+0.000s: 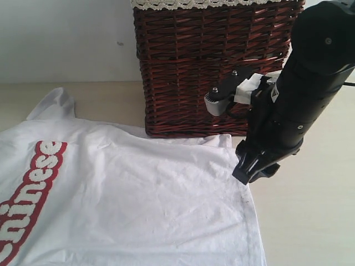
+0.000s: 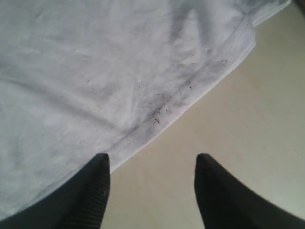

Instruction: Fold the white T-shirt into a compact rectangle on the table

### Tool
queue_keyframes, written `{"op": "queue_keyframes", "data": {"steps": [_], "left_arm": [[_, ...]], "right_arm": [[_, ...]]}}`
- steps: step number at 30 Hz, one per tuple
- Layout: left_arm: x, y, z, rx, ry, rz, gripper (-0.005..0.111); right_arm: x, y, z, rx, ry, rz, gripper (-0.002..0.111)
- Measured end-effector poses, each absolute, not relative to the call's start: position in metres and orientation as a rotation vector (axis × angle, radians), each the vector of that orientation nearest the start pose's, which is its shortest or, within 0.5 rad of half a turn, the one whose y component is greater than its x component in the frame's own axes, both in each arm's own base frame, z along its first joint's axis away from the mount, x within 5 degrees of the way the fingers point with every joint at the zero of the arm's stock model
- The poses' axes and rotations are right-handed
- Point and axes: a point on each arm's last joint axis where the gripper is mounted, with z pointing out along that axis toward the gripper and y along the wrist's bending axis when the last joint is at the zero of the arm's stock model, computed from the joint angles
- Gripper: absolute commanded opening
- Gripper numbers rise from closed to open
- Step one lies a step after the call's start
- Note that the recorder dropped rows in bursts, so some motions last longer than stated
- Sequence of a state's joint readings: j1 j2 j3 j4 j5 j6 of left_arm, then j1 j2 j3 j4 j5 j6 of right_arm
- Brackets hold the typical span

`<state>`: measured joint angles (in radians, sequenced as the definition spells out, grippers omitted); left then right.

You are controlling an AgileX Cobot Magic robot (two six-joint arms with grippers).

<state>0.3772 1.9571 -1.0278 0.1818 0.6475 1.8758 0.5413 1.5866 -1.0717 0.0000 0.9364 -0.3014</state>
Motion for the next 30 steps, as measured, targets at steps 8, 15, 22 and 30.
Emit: {"op": "queue_keyframes", "data": {"steps": [8,15,22,30], "left_arm": [[0.307,0.132,0.108,-2.242,-2.093,-0.191,0.105],[0.307,0.132,0.107,-2.246,-2.098,-0.186,0.105],[0.307,0.131,0.107,-2.261,-2.082,-0.184,0.105],[0.307,0.131,0.107,-2.279,-2.065,-0.181,0.105]], "right_arm": [[0.247,0.153,0.202,-1.525,2.451,0.059,0.070],[0.253,0.157,0.187,-1.670,2.305,0.025,0.067],[0.257,0.158,0.135,-1.925,2.359,0.026,0.067],[0.265,0.156,0.119,-1.981,2.359,-0.065,0.066]]}}
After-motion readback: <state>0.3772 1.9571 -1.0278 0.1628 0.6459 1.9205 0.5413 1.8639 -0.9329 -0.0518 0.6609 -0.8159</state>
